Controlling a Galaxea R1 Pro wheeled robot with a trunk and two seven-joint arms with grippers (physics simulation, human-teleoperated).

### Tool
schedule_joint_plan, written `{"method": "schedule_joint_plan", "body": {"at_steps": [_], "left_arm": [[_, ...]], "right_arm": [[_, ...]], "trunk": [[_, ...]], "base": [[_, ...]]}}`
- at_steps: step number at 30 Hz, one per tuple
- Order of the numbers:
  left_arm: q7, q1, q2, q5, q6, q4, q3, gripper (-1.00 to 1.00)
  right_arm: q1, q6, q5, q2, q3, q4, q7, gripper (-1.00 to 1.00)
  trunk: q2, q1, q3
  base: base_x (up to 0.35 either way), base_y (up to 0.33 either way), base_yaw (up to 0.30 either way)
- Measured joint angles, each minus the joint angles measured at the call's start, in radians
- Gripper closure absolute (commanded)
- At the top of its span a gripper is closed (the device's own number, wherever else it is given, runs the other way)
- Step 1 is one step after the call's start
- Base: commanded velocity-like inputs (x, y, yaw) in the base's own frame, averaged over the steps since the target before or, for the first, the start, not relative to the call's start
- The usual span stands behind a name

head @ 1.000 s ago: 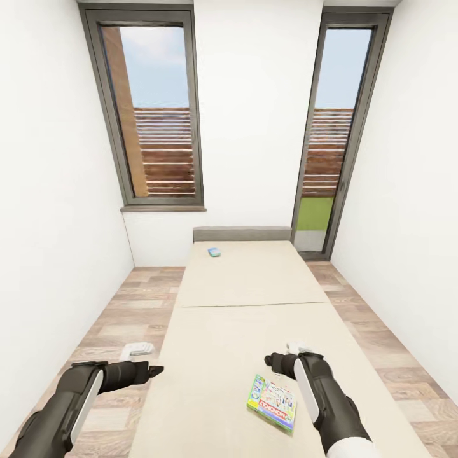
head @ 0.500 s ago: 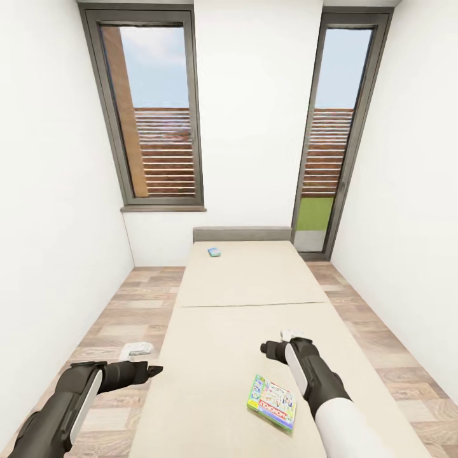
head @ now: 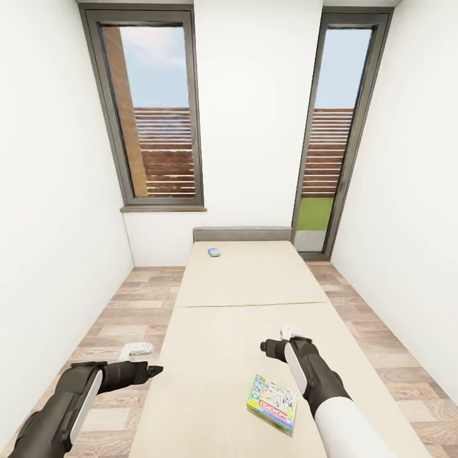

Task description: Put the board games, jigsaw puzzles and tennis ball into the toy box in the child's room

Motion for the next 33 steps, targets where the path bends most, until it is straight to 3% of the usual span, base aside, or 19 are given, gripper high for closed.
{"method": "schedule_joint_plan", "body": {"at_steps": [7, 11, 17, 18, 23, 29, 33], "left_arm": [[-0.009, 0.000, 0.001, 0.006, -0.002, -0.001, 0.001, -1.00], [-0.052, 0.000, 0.005, 0.009, 0.004, -0.014, 0.003, -1.00], [-0.258, 0.000, 0.043, 0.010, 0.030, -0.057, 0.040, -1.00], [-0.335, 0.000, 0.052, 0.010, 0.044, -0.063, 0.059, -1.00], [-0.561, 0.000, 0.069, 0.002, 0.065, -0.072, 0.125, -1.00], [-0.656, 0.000, 0.086, 0.005, 0.071, -0.073, 0.178, -1.00], [-0.678, -0.001, 0.091, 0.007, 0.074, -0.077, 0.192, -1.00]], "right_arm": [[-0.002, 0.000, 0.000, 0.001, 0.000, 0.004, -0.001, -1.00], [-0.006, 0.002, -0.001, 0.001, 0.000, 0.006, -0.005, -1.00], [-0.013, 0.009, -0.003, 0.001, -0.001, 0.007, -0.033, -1.00], [-0.013, 0.010, -0.003, 0.002, -0.001, 0.007, -0.038, -1.00], [-0.014, 0.009, -0.002, 0.002, 0.001, 0.003, -0.045, -1.00], [-0.014, 0.006, -0.001, 0.001, 0.001, -0.001, -0.045, -1.00], [-0.014, 0.009, -0.001, -0.001, 0.002, -0.001, -0.045, -1.00]], "trunk": [[0.000, 0.000, 0.000], [0.000, 0.000, 0.000], [0.000, 0.000, 0.000], [0.000, 0.000, 0.000], [0.000, 0.000, 0.000], [0.000, 0.000, 0.000], [0.000, 0.000, 0.000]], "base": [[0.000, 0.000, 0.000], [0.000, 0.000, 0.000], [0.000, 0.000, 0.000], [0.000, 0.000, 0.000], [0.000, 0.000, 0.000], [0.000, 0.000, 0.000], [0.000, 0.000, 0.000]]}}
